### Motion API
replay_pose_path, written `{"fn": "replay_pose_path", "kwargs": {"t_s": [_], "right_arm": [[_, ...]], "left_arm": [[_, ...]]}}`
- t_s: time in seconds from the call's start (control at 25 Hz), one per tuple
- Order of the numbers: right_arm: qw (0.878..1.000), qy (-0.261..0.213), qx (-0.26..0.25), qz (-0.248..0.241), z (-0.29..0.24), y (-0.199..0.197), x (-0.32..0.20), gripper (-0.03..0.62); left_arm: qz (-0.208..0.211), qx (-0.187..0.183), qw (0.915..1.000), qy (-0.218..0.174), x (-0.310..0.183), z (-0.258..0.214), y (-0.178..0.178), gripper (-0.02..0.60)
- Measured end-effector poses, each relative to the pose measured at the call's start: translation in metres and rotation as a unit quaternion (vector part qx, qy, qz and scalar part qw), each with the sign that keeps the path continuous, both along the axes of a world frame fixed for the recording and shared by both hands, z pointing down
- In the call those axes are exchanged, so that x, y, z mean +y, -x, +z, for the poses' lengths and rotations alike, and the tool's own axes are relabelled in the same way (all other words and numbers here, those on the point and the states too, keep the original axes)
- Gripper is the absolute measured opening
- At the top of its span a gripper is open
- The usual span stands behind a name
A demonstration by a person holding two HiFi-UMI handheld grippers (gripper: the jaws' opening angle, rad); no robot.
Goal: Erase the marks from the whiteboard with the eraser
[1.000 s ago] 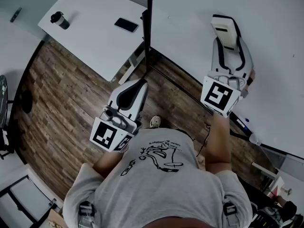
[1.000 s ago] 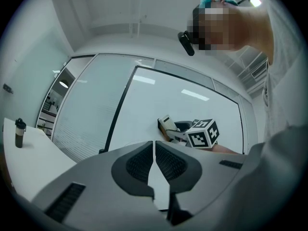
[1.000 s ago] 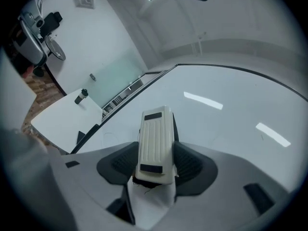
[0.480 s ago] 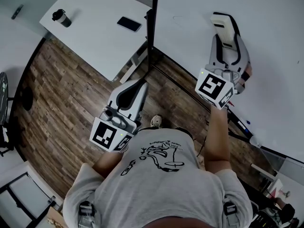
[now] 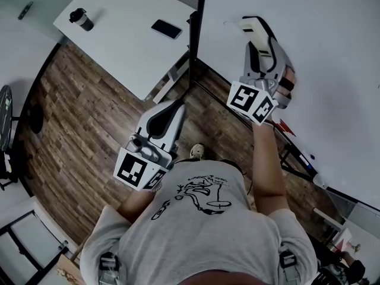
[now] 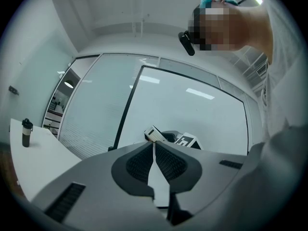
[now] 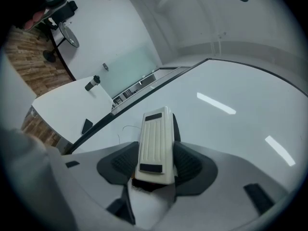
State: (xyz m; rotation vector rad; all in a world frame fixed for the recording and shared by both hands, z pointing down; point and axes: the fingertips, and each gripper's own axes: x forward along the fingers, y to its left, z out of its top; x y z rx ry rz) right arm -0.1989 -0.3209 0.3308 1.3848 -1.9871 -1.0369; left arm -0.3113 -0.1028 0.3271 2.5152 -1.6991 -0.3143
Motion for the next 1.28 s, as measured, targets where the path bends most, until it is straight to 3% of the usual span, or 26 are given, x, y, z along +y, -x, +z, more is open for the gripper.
{"fn": "replay_pose_path", "kwargs": {"t_s": [0.6, 1.04, 1.16, 1.28], "right_arm": [[0.996, 0.022, 0.087, -0.017, 0.062, 0.062, -0.021, 0.235], [0.980, 0.052, 0.187, -0.045, 0.119, 0.098, -0.029, 0.236], [0.980, 0.078, 0.168, -0.072, 0.115, 0.094, -0.014, 0.239], [0.984, 0.097, 0.113, -0.094, 0.102, 0.073, 0.011, 0.239]], "left_arm": [[-0.032, 0.005, 0.9995, 0.003, 0.006, 0.002, 0.015, 0.034], [-0.057, 0.002, 0.9984, 0.001, 0.020, -0.002, 0.022, 0.034], [-0.056, 0.000, 0.9984, 0.003, 0.025, -0.003, 0.016, 0.034], [-0.046, -0.002, 0.9989, 0.004, 0.026, -0.003, 0.006, 0.034]]}}
